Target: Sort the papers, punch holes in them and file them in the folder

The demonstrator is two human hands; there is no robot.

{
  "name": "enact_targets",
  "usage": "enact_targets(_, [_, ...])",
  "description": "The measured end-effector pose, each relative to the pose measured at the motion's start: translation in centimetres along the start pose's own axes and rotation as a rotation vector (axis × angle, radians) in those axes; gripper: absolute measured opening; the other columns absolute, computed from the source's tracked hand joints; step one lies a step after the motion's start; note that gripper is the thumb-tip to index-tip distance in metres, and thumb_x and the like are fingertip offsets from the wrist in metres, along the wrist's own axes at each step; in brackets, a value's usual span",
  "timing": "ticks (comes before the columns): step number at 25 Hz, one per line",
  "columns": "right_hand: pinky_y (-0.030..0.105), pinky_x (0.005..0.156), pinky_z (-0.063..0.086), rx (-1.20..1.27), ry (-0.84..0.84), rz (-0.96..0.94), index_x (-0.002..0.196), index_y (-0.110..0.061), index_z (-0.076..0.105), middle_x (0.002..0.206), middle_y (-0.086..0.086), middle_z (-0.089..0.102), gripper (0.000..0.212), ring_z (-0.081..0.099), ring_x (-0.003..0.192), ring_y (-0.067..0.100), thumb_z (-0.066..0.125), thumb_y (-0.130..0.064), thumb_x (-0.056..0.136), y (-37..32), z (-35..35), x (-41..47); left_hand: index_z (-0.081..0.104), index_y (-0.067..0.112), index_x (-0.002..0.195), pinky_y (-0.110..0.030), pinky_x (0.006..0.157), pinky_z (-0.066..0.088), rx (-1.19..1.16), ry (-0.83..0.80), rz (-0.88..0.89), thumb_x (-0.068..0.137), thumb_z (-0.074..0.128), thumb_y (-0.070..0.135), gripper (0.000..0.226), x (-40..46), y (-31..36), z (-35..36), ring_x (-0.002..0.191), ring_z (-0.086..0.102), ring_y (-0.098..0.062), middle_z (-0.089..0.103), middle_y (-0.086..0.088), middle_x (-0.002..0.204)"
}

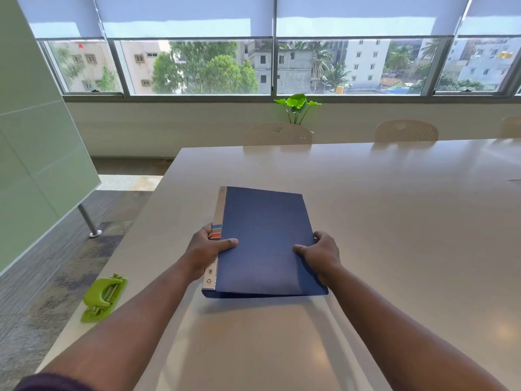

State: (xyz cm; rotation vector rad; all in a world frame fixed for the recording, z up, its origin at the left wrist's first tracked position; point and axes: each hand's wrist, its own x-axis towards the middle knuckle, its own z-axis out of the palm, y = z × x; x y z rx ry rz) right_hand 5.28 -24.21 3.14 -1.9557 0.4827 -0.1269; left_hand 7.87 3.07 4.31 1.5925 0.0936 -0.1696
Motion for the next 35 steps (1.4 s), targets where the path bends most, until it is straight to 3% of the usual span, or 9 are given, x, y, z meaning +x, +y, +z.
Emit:
enact_targets(3, [0.038, 0.080, 0.056, -0.118, 0.002, -0.040, 0.105, -0.013, 0.065, 0.111, 0.009, 0.067, 0.036, 0.064, 0.094, 0.027, 0.083, -0.026, 0.077, 0.5, 1.6, 1.0, 0.062, 0.016, 0.120, -0.038, 0.070, 0.063, 0.115, 0.046, 0.078, 0.079, 0.085, 0.007, 0.048, 1.0, -1.1, -0.4, 0.090, 0.077, -0.027, 0.076, -0.009, 0.107])
enact_targets(9, [0.038, 0.084, 0.051, -0.305, 0.022, -0.095, 0.102, -0.013, 0.065, 0.108, 0.008, 0.069, 0.031, 0.062, 0.098, 0.030, 0.077, -0.033, 0.081, 1.8, 2.4, 2.4, 0.060, 0.029, 0.115, -0.047, 0.083, 0.062, 0.400, 0.088, 0.081, 0.067, 0.084, 0.048, 0.057, 2.8, -2.9, -0.6, 0.090, 0.075, -0.017, 0.075, 0.006, 0.104])
enact_targets(12, [0.040, 0.085, 0.050, -0.432, 0.052, -0.095, 0.099, -0.018, 0.063, 0.108, 0.005, 0.069, 0.035, 0.059, 0.103, 0.033, 0.075, -0.046, 0.079, 2.1, 2.5, 2.5, 0.054, 0.029, 0.125, -0.046, 0.089, 0.060, 0.553, 0.088, 0.045, 0.068, 0.076, 0.060, 0.069, 2.7, -2.6, -0.6, 0.098, 0.070, -0.017, 0.069, 0.007, 0.117])
enact_targets(15, [0.041, 0.094, 0.046, -0.507, 0.023, -0.133, 0.117, -0.019, 0.064, 0.127, 0.006, 0.064, 0.043, 0.054, 0.116, 0.033, 0.071, -0.048, 0.086, 2.1, 2.5, 2.3, 0.024, 0.030, 0.159, -0.042, 0.112, 0.044, 0.654, 0.011, 0.089, 0.090, 0.071, 0.039, 0.084, 2.7, -2.4, -0.4, 0.130, 0.052, -0.017, 0.034, 0.008, 0.154])
enact_targets(16, [0.041, 0.099, 0.044, -0.542, 0.002, -0.139, 0.130, -0.019, 0.061, 0.137, 0.004, 0.059, 0.050, 0.050, 0.124, 0.033, 0.069, -0.047, 0.089, 1.9, 2.4, 2.2, 0.022, 0.030, 0.160, -0.041, 0.119, 0.035, 0.723, -0.011, 0.098, 0.095, 0.067, 0.035, 0.080, 2.9, -2.2, -0.1, 0.142, 0.041, -0.020, 0.017, 0.003, 0.165])
enact_targets(18, [0.042, 0.105, 0.040, -0.590, -0.035, -0.170, 0.144, -0.021, 0.052, 0.151, 0.000, 0.048, 0.057, 0.043, 0.134, 0.033, 0.063, -0.046, 0.094, 1.6, 2.4, 2.2, 0.035, 0.032, 0.156, -0.040, 0.125, 0.019, 0.846, -0.042, 0.096, 0.100, 0.058, 0.031, 0.061, 3.2, -1.9, 0.4, 0.155, 0.016, -0.025, -0.005, -0.002, 0.170])
enact_targets(20, [0.046, 0.109, 0.037, -0.632, -0.084, -0.222, 0.151, -0.023, 0.045, 0.160, -0.002, 0.039, 0.062, 0.036, 0.143, 0.031, 0.056, -0.052, 0.097, 1.2, 2.4, 2.1, 0.042, 0.036, 0.152, -0.045, 0.125, 0.015, 0.990, -0.044, 0.072, 0.102, 0.049, 0.033, 0.051, 3.5, -1.6, 0.9, 0.156, 0.005, -0.029, -0.001, -0.002, 0.171])
enact_targets(24, [0.051, 0.119, 0.023, -0.763, -0.178, -0.335, 0.160, -0.027, 0.029, 0.170, 0.001, 0.020, 0.077, 0.016, 0.156, 0.026, 0.038, -0.071, 0.097, 0.4, 2.3, 1.7, 0.035, 0.038, 0.155, -0.050, 0.122, 0.008, 1.261, -0.034, 0.147, 0.101, 0.039, 0.034, 0.055, 3.3, -0.7, 1.6, 0.157, -0.005, -0.027, 0.009, -0.001, 0.171])
enact_targets(35, [0.052, 0.122, 0.013, -0.868, -0.157, -0.406, 0.163, -0.030, 0.011, 0.172, 0.004, 0.007, 0.085, 0.002, 0.158, 0.028, 0.028, -0.076, 0.094, -1.6, 2.5, 1.1, 0.030, 0.031, 0.158, -0.046, 0.125, 0.005, 1.299, -0.015, 0.251, 0.104, 0.033, 0.048, 0.057, 2.3, -0.3, 2.8, 0.157, -0.001, -0.026, 0.016, -0.001, 0.170])
